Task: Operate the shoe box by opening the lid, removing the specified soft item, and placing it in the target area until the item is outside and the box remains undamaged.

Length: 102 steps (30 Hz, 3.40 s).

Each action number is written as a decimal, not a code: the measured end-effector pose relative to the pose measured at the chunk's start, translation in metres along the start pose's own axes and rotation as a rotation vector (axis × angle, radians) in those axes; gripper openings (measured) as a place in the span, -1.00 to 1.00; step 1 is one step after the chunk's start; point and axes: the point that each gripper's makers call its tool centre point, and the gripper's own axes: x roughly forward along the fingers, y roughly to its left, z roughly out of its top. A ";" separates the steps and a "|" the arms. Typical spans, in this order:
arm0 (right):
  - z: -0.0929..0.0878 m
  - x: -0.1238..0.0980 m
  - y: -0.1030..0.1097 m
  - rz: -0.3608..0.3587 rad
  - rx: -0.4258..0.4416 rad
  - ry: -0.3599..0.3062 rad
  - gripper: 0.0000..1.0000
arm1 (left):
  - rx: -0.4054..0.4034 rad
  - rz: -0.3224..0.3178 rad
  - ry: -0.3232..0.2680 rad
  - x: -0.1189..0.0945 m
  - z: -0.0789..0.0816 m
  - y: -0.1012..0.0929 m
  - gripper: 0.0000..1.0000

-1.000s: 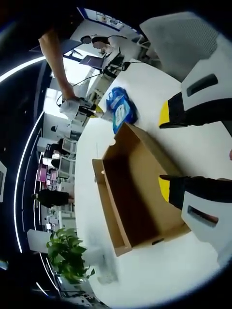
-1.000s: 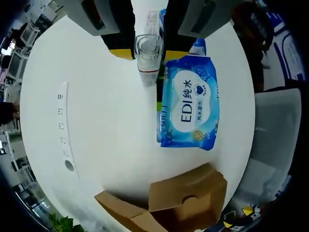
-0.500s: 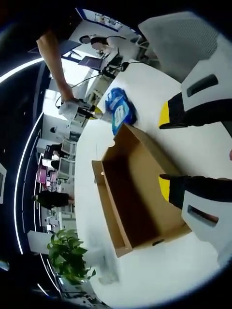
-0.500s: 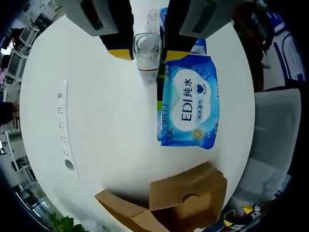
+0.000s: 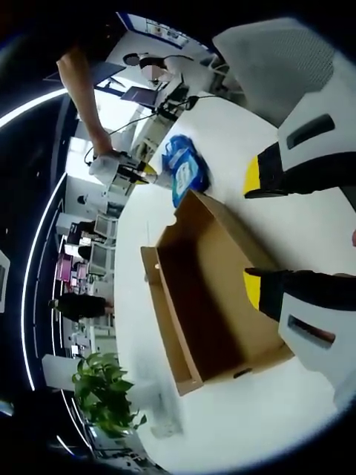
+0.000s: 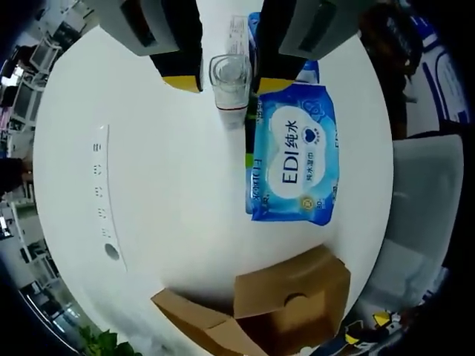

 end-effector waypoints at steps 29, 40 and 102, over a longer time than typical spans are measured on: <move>-0.037 -0.057 0.020 -0.177 0.445 -0.335 -0.50 | -0.035 0.006 -0.038 -0.004 0.007 0.001 -0.25; -0.031 -0.083 0.036 -0.239 0.760 -0.642 -0.44 | -0.062 0.029 -0.066 -0.009 0.014 0.007 -0.25; 0.106 -0.060 0.202 -0.241 1.032 -1.059 -0.24 | -0.198 0.252 -0.151 -0.043 0.023 0.088 -0.22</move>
